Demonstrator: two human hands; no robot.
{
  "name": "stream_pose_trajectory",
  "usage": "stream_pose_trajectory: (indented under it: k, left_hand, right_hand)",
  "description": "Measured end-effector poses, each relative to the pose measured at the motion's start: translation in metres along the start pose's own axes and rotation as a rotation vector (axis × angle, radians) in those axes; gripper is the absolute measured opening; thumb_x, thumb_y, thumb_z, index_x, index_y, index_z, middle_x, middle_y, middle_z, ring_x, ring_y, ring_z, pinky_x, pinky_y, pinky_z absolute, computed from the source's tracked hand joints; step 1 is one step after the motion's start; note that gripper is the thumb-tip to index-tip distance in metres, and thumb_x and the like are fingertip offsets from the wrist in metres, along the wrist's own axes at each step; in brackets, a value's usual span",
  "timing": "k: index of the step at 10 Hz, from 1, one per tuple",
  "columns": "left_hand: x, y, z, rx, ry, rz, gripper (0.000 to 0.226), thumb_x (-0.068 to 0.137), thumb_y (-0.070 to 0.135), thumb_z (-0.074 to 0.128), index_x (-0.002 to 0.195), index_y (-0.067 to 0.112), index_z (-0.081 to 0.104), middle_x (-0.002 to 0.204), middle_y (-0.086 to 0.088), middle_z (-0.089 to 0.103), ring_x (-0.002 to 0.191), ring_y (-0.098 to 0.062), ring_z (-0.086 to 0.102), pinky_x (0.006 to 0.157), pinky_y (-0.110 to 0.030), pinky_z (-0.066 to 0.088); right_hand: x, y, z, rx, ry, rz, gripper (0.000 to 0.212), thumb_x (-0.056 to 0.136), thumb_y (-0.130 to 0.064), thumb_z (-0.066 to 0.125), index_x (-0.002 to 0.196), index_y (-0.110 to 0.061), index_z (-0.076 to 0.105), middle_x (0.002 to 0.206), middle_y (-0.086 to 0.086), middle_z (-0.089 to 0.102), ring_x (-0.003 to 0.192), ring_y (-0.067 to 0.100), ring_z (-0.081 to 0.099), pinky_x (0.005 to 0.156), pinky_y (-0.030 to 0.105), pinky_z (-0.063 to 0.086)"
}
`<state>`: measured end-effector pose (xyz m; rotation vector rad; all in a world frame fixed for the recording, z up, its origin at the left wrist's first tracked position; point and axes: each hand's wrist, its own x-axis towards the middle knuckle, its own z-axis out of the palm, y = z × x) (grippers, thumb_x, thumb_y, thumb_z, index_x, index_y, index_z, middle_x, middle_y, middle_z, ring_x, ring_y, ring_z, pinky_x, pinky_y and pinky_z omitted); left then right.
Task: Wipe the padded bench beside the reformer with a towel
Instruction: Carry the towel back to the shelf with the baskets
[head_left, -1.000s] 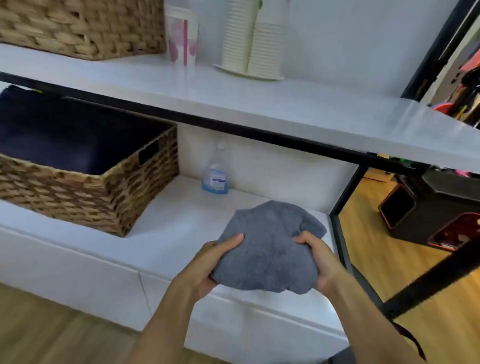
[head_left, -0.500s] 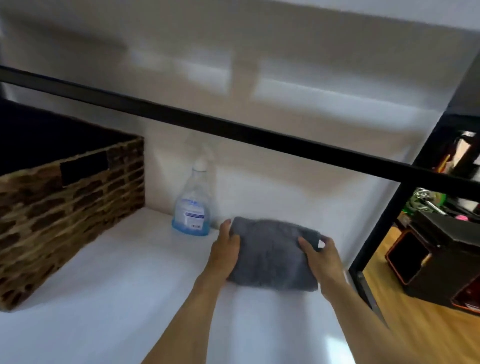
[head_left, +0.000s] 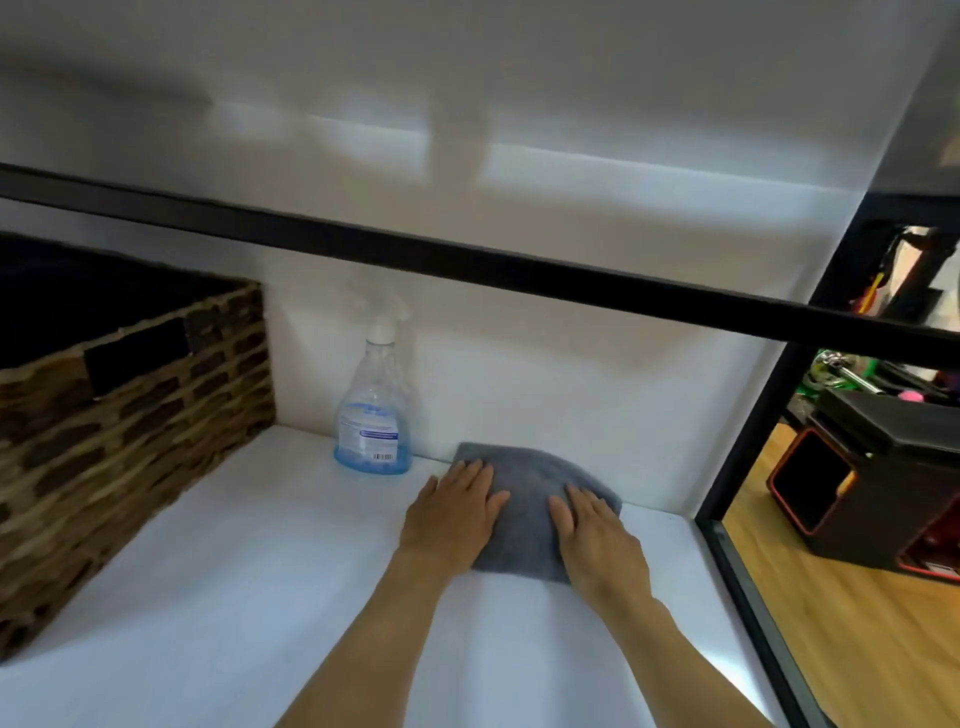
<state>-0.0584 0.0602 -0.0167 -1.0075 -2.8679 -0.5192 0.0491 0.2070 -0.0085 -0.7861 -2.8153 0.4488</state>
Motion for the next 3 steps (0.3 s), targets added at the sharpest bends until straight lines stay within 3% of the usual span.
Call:
stream_pose_trajectory:
  k: [1,2,3]
  left_hand:
    - [-0.004,0.004,-0.011,0.005,-0.066,-0.034,0.057,0.103,0.047,0.019,0.152,0.018,0.024,0.159,-0.002,0.027,0.146,-0.021,0.026,0.119,-0.043,0.021]
    - [-0.014,-0.001,-0.036,-0.19,0.166,-0.27,0.043,0.103,0.041,0.027,0.129,0.018,0.052,0.131,-0.01,0.06,0.117,-0.03,0.057,0.096,-0.043,0.047]
    - [-0.035,0.0,-0.071,-0.449,0.274,-0.366,0.032,0.101,0.029,0.04,0.099,0.009,0.064,0.103,-0.015,0.069,0.095,-0.035,0.063,0.081,-0.04,0.05]
  right_hand:
    - [-0.002,-0.011,-0.017,0.077,-0.07,0.087,0.054,0.103,-0.048,0.022,0.147,-0.021,0.034,0.152,0.005,0.04,0.135,0.025,0.041,0.106,0.045,0.036]
    - [-0.011,-0.02,-0.038,0.161,0.045,0.146,0.046,0.103,-0.042,0.028,0.142,-0.022,0.039,0.141,0.007,0.05,0.124,0.029,0.05,0.103,0.048,0.036]
    - [-0.037,-0.03,-0.063,0.349,0.153,0.171,0.032,0.102,-0.03,0.039,0.125,-0.017,0.055,0.124,0.009,0.063,0.107,0.029,0.059,0.092,0.037,0.042]
